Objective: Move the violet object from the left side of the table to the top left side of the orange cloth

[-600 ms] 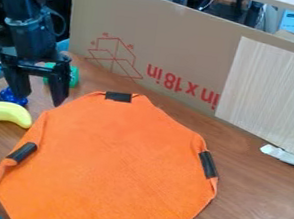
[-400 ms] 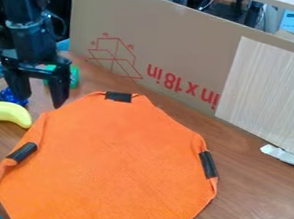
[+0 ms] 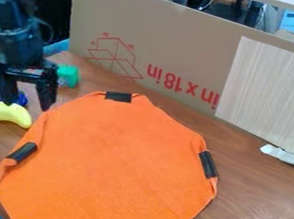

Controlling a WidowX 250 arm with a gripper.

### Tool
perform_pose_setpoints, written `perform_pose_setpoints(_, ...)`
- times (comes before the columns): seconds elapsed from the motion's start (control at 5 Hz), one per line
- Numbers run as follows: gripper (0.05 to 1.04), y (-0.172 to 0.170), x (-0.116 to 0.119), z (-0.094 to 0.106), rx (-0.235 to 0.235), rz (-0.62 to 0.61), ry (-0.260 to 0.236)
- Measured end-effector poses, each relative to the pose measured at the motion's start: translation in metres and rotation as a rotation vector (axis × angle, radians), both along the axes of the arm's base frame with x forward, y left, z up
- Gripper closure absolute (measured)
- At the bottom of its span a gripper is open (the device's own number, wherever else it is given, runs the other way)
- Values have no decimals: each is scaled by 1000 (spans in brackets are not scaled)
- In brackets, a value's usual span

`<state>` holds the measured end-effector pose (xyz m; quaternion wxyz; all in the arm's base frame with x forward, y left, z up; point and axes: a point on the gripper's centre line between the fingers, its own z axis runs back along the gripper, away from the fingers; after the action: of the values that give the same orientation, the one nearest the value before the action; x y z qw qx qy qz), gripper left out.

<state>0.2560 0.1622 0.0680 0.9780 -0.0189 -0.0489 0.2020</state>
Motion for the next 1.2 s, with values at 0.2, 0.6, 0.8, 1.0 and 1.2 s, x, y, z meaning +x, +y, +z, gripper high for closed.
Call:
perform_pose_setpoints(0.2,83,19,1,-4,88,41,-10)
perform_pose_setpoints(0.6,83,55,12,-6,137,103,-94)
perform_pose_setpoints(0.8,83,71,17,-4,148,139,-119)
perform_pose_setpoints(1.0,83,92,18,-13,127,197,-131)
perform_pose_setpoints(1.2,83,110,19,-15,113,251,-171)
